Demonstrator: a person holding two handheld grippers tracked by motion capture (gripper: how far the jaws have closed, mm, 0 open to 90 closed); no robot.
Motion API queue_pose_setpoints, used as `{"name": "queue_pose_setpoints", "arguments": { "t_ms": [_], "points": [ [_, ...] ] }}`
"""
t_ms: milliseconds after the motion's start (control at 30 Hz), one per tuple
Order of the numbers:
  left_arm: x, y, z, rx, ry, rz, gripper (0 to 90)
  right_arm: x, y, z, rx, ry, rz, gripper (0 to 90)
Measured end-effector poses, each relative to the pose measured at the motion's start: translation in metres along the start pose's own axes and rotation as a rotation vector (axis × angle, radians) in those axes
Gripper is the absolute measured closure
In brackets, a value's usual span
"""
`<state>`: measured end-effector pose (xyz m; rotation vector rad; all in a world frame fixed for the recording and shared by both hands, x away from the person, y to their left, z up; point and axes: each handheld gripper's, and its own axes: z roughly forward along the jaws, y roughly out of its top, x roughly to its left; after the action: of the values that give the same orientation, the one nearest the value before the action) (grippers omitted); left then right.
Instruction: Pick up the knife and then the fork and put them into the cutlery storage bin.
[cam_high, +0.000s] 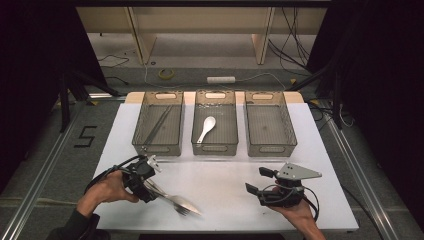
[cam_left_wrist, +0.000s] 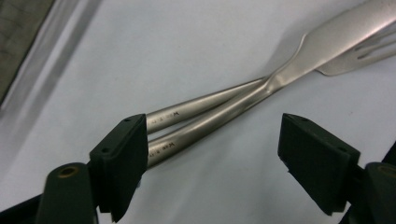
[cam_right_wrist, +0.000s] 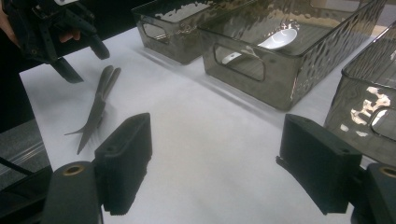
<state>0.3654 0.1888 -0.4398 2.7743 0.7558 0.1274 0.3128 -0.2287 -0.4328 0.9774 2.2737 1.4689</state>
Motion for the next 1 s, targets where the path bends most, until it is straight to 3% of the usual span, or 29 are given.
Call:
{"name": "queue_pose_setpoints", "arguments": {
  "t_ms": [300,367,600,1000],
  "points": [
    [-0.005,-0.003,0.006,0.005,0.004,0.071,31.2,0.004,0.002,0.003,0.012,0.006,-0.015,26.2],
    [-0.006,-0.003,0.007,-0.010,0.000,0.066,32.9,0.005,0.002,0.003,0.012,0.007,-0.018,26.2],
    [-0.008,0.000,0.015,0.011,-0.006,0.113,36.5,0.006,0.002,0.005,0.022,0.011,-0.024,26.1],
    [-0.008,0.007,0.021,0.025,-0.004,0.140,41.1,0.006,0.002,0.005,0.026,0.015,-0.025,26.2]
  ]
}}
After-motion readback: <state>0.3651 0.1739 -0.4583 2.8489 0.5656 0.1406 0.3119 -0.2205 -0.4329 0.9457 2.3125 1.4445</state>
